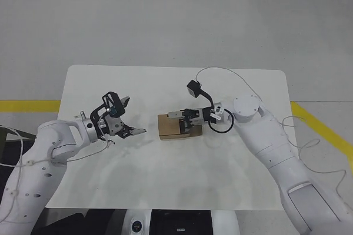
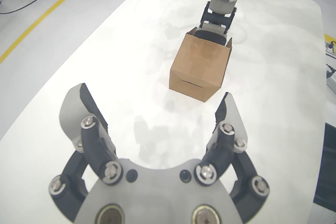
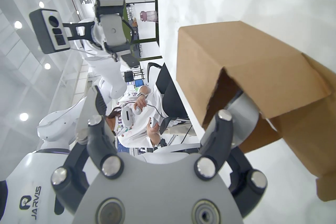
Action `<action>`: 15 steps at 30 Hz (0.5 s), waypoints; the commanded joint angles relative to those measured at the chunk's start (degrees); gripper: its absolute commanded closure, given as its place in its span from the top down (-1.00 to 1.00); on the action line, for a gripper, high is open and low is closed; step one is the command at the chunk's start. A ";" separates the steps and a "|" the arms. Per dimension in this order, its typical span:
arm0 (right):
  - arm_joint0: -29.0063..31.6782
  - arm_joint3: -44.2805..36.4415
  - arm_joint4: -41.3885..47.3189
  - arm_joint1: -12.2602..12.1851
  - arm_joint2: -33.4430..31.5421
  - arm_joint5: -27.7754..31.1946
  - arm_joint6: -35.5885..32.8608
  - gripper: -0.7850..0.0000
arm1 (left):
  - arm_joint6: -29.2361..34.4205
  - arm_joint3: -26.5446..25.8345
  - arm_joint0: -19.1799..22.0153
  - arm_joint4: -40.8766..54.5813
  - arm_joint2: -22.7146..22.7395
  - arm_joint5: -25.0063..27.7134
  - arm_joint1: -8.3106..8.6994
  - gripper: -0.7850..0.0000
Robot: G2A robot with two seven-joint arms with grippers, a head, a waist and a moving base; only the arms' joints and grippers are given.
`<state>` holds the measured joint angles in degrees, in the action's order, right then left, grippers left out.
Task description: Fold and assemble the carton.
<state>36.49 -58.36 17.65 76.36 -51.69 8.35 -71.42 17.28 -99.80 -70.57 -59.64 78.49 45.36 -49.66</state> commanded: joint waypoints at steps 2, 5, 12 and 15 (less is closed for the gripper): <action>1.57 -3.37 -0.24 -0.95 -2.15 -0.04 -0.51 1.00 | -2.98 0.03 -0.57 -2.76 -0.35 0.15 -0.09 1.00; 3.39 -7.16 -1.12 -1.92 -4.30 0.08 -0.70 1.00 | -6.15 -0.04 -0.88 -6.14 -1.25 -0.65 -0.29 1.00; 8.18 -15.99 -4.38 -4.10 -9.76 1.07 1.20 1.00 | -15.75 1.28 -0.97 -16.41 -5.37 -4.85 -1.11 1.00; 9.43 -17.79 -4.66 -4.52 -11.08 1.21 2.13 1.00 | -20.21 2.20 -0.61 -21.59 -7.31 -7.73 -1.50 1.00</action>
<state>45.81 -76.00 12.94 71.87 -62.62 9.56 -69.36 -0.78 -98.07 -71.27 -78.83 72.03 38.92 -51.01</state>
